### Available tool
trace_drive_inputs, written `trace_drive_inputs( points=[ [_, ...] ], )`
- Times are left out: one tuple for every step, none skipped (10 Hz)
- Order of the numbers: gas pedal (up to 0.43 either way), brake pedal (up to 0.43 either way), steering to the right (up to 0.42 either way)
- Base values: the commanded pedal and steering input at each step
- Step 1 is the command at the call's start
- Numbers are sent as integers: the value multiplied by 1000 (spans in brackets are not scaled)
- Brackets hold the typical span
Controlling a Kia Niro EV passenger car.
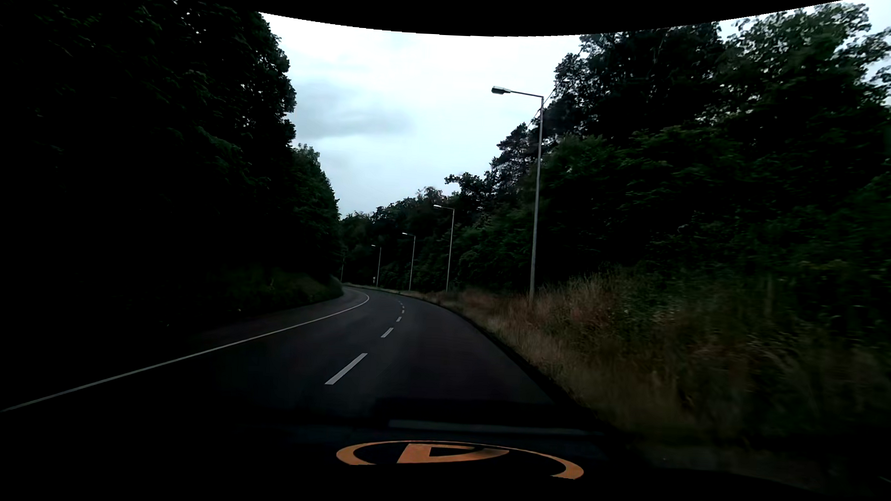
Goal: Follow the waypoints while adhering to traffic rules and regulations
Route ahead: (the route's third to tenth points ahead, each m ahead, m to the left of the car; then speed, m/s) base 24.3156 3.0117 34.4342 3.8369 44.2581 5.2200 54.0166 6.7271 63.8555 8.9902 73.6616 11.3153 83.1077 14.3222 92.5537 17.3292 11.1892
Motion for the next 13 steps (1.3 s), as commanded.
trace_drive_inputs(
  points=[
    [197, 0, -17],
    [209, 0, -17],
    [177, 0, -18],
    [39, 0, -18],
    [0, 0, -17],
    [0, 0, -17],
    [0, 0, -17],
    [0, 0, -17],
    [0, 0, -16],
    [20, 0, -15],
    [47, 0, -16],
    [79, 0, -17],
    [118, 0, -18]
  ],
)
